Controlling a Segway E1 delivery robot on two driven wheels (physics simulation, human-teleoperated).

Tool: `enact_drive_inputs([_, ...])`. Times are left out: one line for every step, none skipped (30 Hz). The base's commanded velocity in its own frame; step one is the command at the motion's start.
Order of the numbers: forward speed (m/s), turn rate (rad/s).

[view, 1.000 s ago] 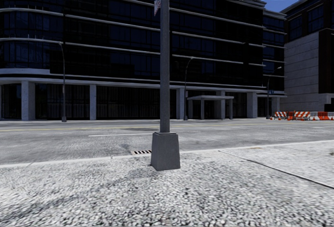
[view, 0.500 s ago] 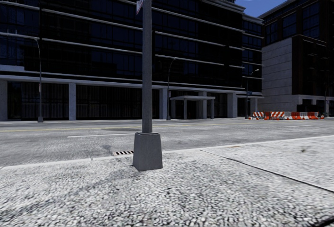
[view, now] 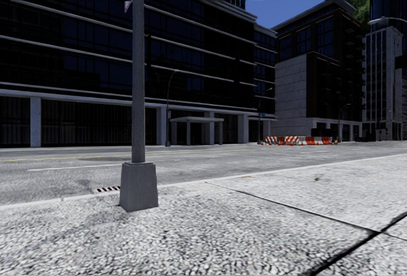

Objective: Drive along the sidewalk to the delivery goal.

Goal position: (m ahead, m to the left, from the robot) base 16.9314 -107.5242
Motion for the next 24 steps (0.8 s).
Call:
enact_drive_inputs([0.89,-0.5])
enact_drive_inputs([1.01,-0.5])
enact_drive_inputs([1.11,-0.5])
enact_drive_inputs([1.15,-0.5])
enact_drive_inputs([1.15,-0.5])
enact_drive_inputs([1.16,-0.5])
enact_drive_inputs([1.16,-0.5])
enact_drive_inputs([1.17,-0.5])
enact_drive_inputs([1.17,-0.5])
enact_drive_inputs([1.18,-0.5])
enact_drive_inputs([1.23,-0.5])
enact_drive_inputs([1.27,-0.5])
enact_drive_inputs([1.27,-0.5])
enact_drive_inputs([1.28,-0.5])
enact_drive_inputs([1.29,-0.5])
enact_drive_inputs([1.33,-0.5])
enact_drive_inputs([1.33,-0.5])
enact_drive_inputs([1.37,-0.5])
enact_drive_inputs([1.41,-0.5])
enact_drive_inputs([1.43,-0.5])
enact_drive_inputs([1.46,-0.5])
enact_drive_inputs([1.46,-0.5])
enact_drive_inputs([1.54,-0.5])
enact_drive_inputs([1.69,-0.5])
